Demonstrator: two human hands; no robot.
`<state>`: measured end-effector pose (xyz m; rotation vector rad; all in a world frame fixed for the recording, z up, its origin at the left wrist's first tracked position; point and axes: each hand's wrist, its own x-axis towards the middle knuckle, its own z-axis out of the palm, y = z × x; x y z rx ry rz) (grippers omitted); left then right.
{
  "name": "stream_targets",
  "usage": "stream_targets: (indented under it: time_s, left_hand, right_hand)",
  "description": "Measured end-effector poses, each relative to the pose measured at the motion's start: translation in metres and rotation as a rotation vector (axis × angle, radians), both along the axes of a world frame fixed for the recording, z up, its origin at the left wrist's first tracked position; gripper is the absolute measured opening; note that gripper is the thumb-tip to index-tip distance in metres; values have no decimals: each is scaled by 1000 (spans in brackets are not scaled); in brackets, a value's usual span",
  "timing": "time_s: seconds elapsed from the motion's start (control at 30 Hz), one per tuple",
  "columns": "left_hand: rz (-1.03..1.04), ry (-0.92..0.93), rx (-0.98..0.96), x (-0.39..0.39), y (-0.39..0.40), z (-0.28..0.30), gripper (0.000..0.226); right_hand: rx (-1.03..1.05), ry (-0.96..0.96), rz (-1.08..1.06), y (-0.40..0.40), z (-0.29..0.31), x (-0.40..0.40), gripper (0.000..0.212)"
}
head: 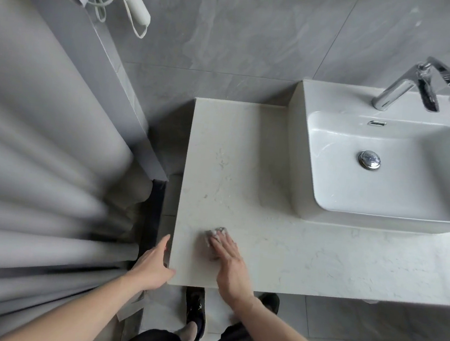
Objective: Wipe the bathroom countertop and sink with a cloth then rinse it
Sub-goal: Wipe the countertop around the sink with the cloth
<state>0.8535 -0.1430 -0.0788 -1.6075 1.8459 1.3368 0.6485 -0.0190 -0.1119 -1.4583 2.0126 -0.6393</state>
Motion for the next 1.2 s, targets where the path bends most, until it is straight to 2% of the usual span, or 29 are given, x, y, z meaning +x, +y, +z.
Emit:
stream_targets:
  time_s: [0.13,0.2,0.27,0.37,0.5,0.6,0.73,0.97,1.07,1.2]
  left_hand:
    - [5,28,-60,-22,-14,3,103]
    - [35,60,-73,-35,-22,3,84]
    - [74,70,-82,-45,-26,1,70]
    - [127,37,-110,-52,-22,-12,78]
    - [172,37,-189,-48,4,-30,81]
    - [271,97,-294,-51,21,-41,73]
    - [357,78,-431,-58,30,-47,67]
    - [363,17,-544,-62,32,-53,65]
    - [359,9,-539,-63,31,-50,67]
    - [352,-37,-512,-62,31,-47,79]
  right_hand:
    - [-42,79,-346,19,8,-86,78]
    - [-8,143,-458,28,5,-127,79]
    - [73,193,-518,37,-2,-157,70]
    - [162,237,-548,42,-14,-171,51]
    - [298,246,-618,22,-16,-138,59]
    - [269,256,-570,-4,-19,-102,61]
    - [124,249,-328,-39,-26,-47,65]
    - [-22,85,56,-68,-21,13,61]
    - [-56,-25,66,-70,-19,5,68]
    - [-192,-102,-108,-50,-4,-37,71]
